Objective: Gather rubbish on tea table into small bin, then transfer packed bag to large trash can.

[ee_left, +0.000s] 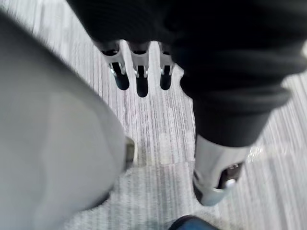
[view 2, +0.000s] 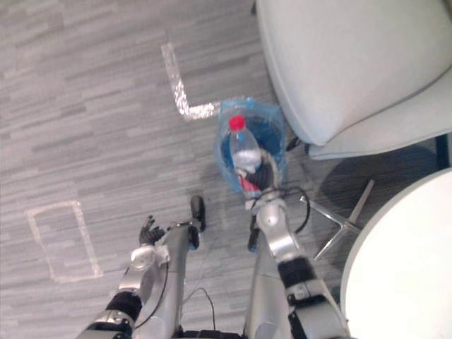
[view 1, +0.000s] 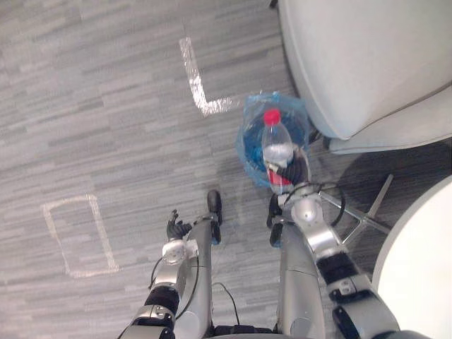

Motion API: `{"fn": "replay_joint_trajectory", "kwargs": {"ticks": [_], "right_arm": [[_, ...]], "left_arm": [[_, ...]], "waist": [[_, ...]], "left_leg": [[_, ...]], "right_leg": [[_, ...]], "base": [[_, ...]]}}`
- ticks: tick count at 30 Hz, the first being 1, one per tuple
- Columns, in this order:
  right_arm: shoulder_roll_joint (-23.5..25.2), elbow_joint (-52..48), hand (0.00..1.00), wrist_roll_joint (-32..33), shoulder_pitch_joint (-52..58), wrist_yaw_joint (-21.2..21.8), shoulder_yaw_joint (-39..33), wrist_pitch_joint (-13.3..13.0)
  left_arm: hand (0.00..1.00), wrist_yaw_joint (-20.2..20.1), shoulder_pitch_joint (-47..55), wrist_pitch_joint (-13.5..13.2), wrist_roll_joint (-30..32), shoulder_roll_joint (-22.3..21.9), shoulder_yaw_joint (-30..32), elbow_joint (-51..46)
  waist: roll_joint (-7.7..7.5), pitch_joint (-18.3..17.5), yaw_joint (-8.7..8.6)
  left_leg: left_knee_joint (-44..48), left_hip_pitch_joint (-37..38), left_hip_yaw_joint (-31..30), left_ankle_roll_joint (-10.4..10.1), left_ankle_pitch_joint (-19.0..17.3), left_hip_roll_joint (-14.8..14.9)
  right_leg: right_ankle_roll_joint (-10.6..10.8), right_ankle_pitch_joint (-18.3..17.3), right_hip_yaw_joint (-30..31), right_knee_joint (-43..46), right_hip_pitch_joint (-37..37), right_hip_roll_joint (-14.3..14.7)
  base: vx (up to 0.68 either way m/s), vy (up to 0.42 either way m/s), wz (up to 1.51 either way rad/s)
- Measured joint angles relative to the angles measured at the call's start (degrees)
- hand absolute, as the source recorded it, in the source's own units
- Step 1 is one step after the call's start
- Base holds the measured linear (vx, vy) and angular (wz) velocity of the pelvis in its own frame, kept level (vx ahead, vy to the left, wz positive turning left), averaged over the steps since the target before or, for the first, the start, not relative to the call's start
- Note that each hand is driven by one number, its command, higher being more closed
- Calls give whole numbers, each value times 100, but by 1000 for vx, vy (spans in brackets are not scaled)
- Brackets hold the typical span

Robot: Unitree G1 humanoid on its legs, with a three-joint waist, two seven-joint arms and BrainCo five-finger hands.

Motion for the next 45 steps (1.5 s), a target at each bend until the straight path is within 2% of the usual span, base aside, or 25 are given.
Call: {"fn": "replay_joint_trajectory", "kwargs": {"ticks": [3, 4, 7, 17, 21, 22, 32, 34, 35, 36, 37, 40, 45], "right_arm": [[-104, -42, 100, 44, -428, -111, -136, 0], [-201, -41, 100, 146, -605, -159, -202, 1], [-459, -31, 100, 182, -864, -218, -338, 8], [-683, 438, 100, 232, -1125, -346, -589, -2], [-692, 504, 100, 232, -1129, -344, -653, -1], [-693, 600, 0, 232, -1125, -341, -656, -1], [-622, 874, 0, 398, -1141, -221, -634, 67], [-572, 753, 0, 391, -1108, -193, -529, 72], [-458, 565, 0, 353, -993, -177, -464, 64], [-439, 461, 0, 325, -982, -180, -440, 64], [-410, 360, 0, 163, -911, -192, -407, 56], [-399, 354, 0, -157, -774, -188, -286, 67], [-424, 169, 0, -1083, -447, -78, -67, 81]], "left_arm": [[0, 9, 140, -36, -92, -31, -46, -947], [0, 3, 178, -150, -91, -27, -46, -1348], [0, -18, 280, -235, -91, -24, -60, -1802], [0, -167, 648, -238, -81, -19, -444, -2289], [0, -171, 645, -239, -78, -24, -519, -2385], [0, -165, 621, -236, -77, -23, -535, -2385], [0, -122, -41, -216, 37, 3, -670, -2368], [0, -130, -202, -434, 105, 3, -441, -1632], [0, -67, -208, -179, 120, 4, -358, -1515], [0, 5, -210, -61, 138, 26, -357, -1518], [0, 114, -245, 29, 146, 121, -496, -1561], [0, 112, -257, 1, 154, 139, -676, -1768], [0, 111, -260, -2, 197, 151, -670, -1675]], "waist": [[-8, 89, 47], [-5, 93, 50], [-10, 209, 125], [-18, 231, 156], [-24, 227, 52], [-28, 225, 24], [-78, 162, -42], [-105, 98, -50], [-123, 89, -108], [-129, 89, -117], [-147, 85, -98], [-168, 33, -92], [-309, -113, -111]], "left_leg": [[-8, -314, -67, 31, 122, -108], [-7, -525, -153, 23, 204, -202], [-1, -738, -202, 20, 266, -297], [-241, -911, -137, -10, 421, -373], [-273, -926, -85, -13, 457, -365], [-272, -926, -76, -14, 455, -344], [-169, -1119, 18, 1, 502, -211], [-174, -1114, 44, 2, 499, -166], [-173, -1120, 53, 2, 497, -135], [-170, -1121, 58, -9, 490, -119], [-166, -1107, 123, -41, 470, -53], [-166, -1007, 208, 4, 497, -14], [-167, -992, 314, -29, 465, 149]], "right_leg": [[-17, -32, -77, 144, -319, -121], [-12, -110, -145, 268, -506, -217], [-21, -218, -207, 472, -726, -352], [-23, -280, -232, 546, -1015, -477], [-25, -279, -169, 569, -1097, -472], [-31, -275, -157, 572, -1097, -453], [-134, -202, -114, 653, -1327, -358], [-164, -162, -103, 605, -1327, -315], [-174, -147, -103, 594, -1327, -282], [-183, -134, -103, 582, -1326, -268], [-201, -106, -105, 564, -1317, -241], [-195, -93, -64, 566, -1254, -230], [-203, 0, -73, 373, -1195, -116]], "base": [[9, 25, 32], [15, 24, 51], [27, 13, 40], [31, -1, 10], [3, -5, -2], [-8, -8, -6], [-20, -6, -5], [-44, -2, -13], [-37, -3, -11], [-37, -6, -11], [-30, -7, -8], [-49, -12, -9], [-42, -1, -10]]}}
